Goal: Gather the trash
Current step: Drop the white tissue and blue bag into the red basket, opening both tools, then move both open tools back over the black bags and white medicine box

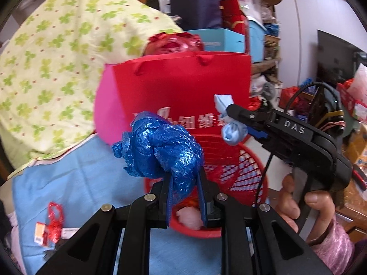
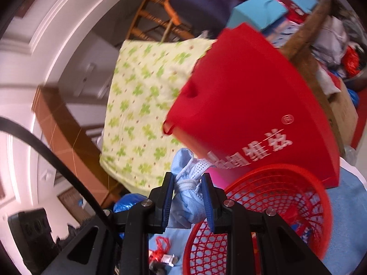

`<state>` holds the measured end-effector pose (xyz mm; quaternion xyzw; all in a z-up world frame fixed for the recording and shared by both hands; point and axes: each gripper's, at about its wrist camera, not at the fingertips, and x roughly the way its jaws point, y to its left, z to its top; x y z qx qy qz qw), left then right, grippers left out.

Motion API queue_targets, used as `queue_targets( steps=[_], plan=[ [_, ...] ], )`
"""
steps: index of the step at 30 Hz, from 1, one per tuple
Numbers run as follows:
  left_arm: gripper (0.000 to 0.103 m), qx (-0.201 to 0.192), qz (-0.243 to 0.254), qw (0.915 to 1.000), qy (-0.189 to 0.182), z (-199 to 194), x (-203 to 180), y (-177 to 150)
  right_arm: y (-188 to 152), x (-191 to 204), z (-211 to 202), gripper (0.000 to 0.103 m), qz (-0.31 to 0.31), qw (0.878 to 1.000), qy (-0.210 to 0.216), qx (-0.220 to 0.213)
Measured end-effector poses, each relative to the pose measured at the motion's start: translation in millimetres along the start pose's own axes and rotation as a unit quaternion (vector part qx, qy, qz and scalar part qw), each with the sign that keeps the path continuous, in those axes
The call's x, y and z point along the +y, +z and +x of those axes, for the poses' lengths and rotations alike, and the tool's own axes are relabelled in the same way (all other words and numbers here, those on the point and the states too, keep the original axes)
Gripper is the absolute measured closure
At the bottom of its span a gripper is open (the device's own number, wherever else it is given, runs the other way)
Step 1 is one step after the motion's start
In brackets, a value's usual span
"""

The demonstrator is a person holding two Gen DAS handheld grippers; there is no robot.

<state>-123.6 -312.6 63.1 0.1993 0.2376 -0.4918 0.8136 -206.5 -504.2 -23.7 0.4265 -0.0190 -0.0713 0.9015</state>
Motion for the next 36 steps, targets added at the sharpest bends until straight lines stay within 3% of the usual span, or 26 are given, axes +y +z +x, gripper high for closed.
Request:
queue_targets(
  steps=[2,4,6,8,10,14,21,25,30,36],
  plan=[
    [0.08,0.001,-0.001,0.9998,-0.02,6,-3,3,4,-9,-3,0.074,0.018,1.0,-0.004,-0.004],
    [0.067,0.0,0.002,0.9997,-0.022,11,-6,4,7,-15,-3,0.074,0.037,0.999,-0.01,-0.006],
    [0.041,-0.005,0.012,0.9999,-0.008,14,-9,3,10,-23,-2,0.073,0.052,0.999,-0.013,0.0],
    [0.039,-0.011,0.017,0.9998,-0.001,14,-9,2,11,-28,-2,0.068,0.061,0.998,-0.021,0.002],
    [0.039,-0.008,0.017,0.9998,0.005,12,-6,0,11,-31,-3,0.02,0.07,0.997,-0.022,0.002],
    [0.039,-0.005,0.004,0.9997,0.026,3,8,-12,10,-21,-12,0.02,0.041,0.999,-0.022,-0.027],
    [0.039,0.016,-0.049,0.9932,0.104,-36,62,-61,-6,23,-7,0.021,-0.06,0.998,0.005,-0.027],
    [0.038,0.027,-0.093,0.9823,0.16,-63,104,-97,-25,57,2,0.021,-0.122,0.992,0.019,-0.024],
    [0.037,0.043,-0.174,0.9557,0.233,-102,165,-150,-62,101,16,0.021,-0.2,0.979,0.043,-0.007],
    [0.037,0.045,-0.238,0.9262,0.289,-136,211,-203,-128,146,53,0.021,-0.248,0.962,0.081,0.082]
  ],
)
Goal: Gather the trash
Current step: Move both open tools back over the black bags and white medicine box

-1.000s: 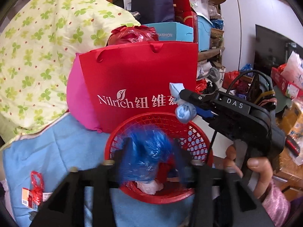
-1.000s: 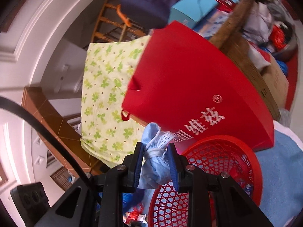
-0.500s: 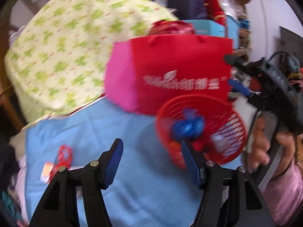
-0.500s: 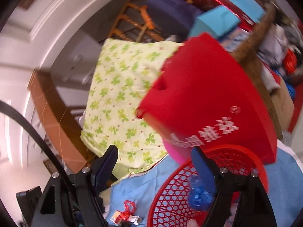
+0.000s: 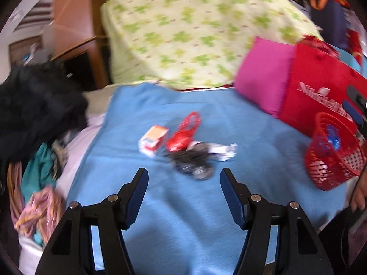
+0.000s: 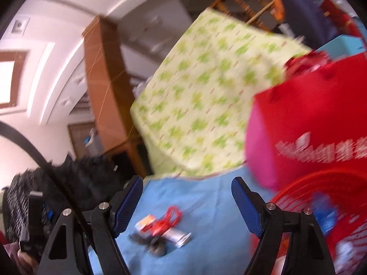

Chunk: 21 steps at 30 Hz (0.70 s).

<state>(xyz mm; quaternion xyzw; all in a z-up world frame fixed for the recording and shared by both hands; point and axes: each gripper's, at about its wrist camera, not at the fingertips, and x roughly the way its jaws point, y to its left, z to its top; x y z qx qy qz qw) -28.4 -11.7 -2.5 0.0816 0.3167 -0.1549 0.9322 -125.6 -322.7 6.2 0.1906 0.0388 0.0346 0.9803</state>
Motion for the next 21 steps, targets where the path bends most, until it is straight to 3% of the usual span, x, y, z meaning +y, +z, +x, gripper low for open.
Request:
queue_targets(
  steps=[5,8,15,17,19,21],
  plan=[
    [0.037,0.018,-0.035,0.9991,0.016,17,37,-18,-26,30,47,0.021,-0.029,0.997,0.008,0.074],
    [0.037,0.033,-0.055,0.9978,0.018,33,57,-29,-42,31,82,0.021,-0.01,0.991,0.005,0.133],
    [0.037,0.055,-0.08,0.9952,0.003,70,76,-37,-81,19,154,0.021,0.038,0.965,-0.01,0.261],
    [0.037,0.055,-0.089,0.9945,-0.01,78,79,-37,-88,18,167,0.025,0.044,0.958,-0.006,0.282],
    [0.037,0.053,-0.094,0.994,-0.014,86,80,-38,-97,15,182,0.039,0.065,0.949,0.01,0.308],
    [0.037,0.057,-0.104,0.9927,-0.02,97,80,-41,-101,17,191,0.041,0.064,0.947,0.008,0.315]
  ],
)
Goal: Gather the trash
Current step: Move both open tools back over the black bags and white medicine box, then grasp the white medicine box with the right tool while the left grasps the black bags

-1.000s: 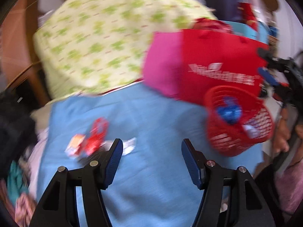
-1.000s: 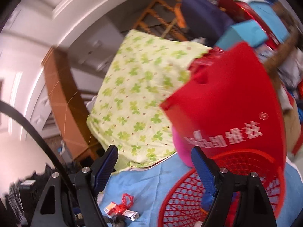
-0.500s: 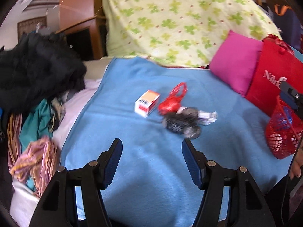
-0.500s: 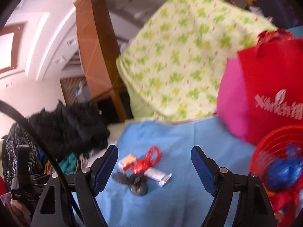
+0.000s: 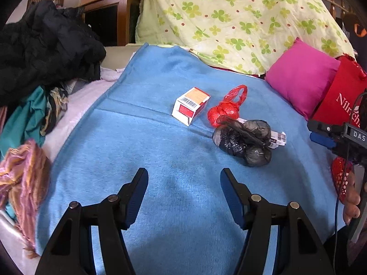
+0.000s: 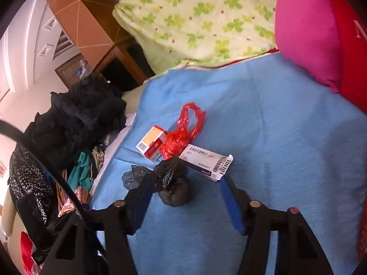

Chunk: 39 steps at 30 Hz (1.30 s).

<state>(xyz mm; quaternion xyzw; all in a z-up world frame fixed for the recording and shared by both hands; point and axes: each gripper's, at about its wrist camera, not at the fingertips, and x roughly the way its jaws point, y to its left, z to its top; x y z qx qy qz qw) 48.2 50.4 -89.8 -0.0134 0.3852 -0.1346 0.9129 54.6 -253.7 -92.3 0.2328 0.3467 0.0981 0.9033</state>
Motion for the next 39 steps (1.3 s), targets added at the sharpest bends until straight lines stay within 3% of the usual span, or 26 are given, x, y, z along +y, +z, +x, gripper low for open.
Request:
queue_targets(
  steps=[6,9,17,24,26,27,28,31,34,39],
  plan=[
    [0.037,0.006,0.016,0.9993,-0.034,9,-22,3,17,5,37,0.046,-0.095,0.993,-0.077,0.01],
    [0.037,0.01,0.017,0.9989,-0.042,14,-27,2,26,-5,62,0.046,-0.117,0.989,-0.085,0.037],
    [0.037,0.026,0.004,0.999,-0.036,17,-22,-5,33,-13,103,0.046,-0.121,0.989,-0.024,0.084],
    [0.037,0.025,-0.002,0.9992,-0.03,10,-20,-8,12,3,126,0.044,-0.149,0.979,-0.01,0.136],
    [0.037,0.025,-0.002,0.9993,-0.029,8,-21,-8,5,14,125,0.05,-0.169,0.976,-0.024,0.138],
    [0.037,0.026,-0.003,0.9993,-0.028,8,-21,-8,1,18,125,0.06,-0.175,0.973,-0.031,0.144],
    [0.037,0.027,-0.002,0.9992,-0.03,7,-23,-8,-3,22,126,0.06,-0.183,0.971,-0.042,0.149],
    [0.037,0.027,0.001,0.9989,-0.038,5,-32,-3,-8,32,116,0.061,-0.202,0.968,-0.062,0.139],
    [0.037,0.024,0.008,0.9984,-0.05,5,-47,6,1,32,93,0.061,-0.175,0.976,-0.063,0.113],
    [0.026,0.033,0.019,0.9977,-0.056,25,-80,24,22,20,37,0.061,-0.143,0.987,-0.075,0.024]
  ],
)
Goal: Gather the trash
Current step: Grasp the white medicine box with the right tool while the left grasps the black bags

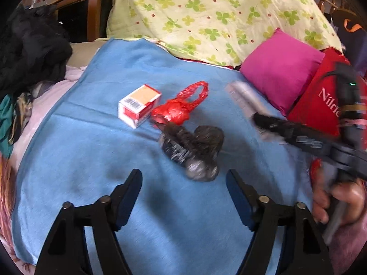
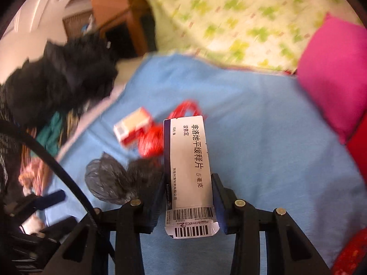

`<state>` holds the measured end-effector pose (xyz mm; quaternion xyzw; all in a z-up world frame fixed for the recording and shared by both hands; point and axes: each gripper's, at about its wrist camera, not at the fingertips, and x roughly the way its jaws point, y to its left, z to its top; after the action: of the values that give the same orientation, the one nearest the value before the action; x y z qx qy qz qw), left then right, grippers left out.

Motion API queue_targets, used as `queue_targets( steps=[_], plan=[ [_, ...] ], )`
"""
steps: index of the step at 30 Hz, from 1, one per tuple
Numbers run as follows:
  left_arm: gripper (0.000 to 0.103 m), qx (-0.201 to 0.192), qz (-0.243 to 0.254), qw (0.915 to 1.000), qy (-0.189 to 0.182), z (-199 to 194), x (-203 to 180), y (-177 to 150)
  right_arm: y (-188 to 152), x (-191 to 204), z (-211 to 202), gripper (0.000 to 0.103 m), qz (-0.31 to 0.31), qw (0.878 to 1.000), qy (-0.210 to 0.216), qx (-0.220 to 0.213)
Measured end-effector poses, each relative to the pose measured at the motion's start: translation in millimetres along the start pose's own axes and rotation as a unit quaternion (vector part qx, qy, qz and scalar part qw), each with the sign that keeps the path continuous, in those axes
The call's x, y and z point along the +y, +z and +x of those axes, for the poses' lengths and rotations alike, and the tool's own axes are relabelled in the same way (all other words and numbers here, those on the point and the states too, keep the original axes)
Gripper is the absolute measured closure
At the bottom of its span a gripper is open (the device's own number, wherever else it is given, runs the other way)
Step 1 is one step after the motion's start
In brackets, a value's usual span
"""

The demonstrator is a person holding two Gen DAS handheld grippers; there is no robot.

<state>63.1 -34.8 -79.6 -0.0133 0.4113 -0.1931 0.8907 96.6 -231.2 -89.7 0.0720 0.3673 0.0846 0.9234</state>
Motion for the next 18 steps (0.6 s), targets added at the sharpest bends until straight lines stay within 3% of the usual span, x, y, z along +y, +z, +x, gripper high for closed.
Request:
queue_targets(
  steps=[4,9,10,11,12,18],
  plan=[
    [0.026,0.038,-0.029,0.9988,-0.013,39,-16,16,4,-18,-30,0.061,0.023,0.998,-0.006,-0.053],
    [0.028,0.058,-0.07,0.9957,0.012,80,-18,21,6,-28,-41,0.061,0.028,0.997,-0.012,-0.065],
    [0.033,0.062,-0.079,0.9949,0.011,85,-16,20,5,-31,-43,0.061,0.026,0.998,-0.012,-0.064],
    [0.051,0.069,-0.087,0.9938,0.01,90,-15,18,5,-31,-45,0.061,0.024,0.997,-0.013,-0.066],
    [0.059,0.08,-0.093,0.9924,0.008,96,-13,16,3,-31,-49,0.061,0.022,0.997,-0.013,-0.068],
    [0.068,0.068,-0.084,0.9938,0.026,75,-16,9,2,-31,-54,0.061,0.017,0.997,-0.006,-0.081]
  ],
)
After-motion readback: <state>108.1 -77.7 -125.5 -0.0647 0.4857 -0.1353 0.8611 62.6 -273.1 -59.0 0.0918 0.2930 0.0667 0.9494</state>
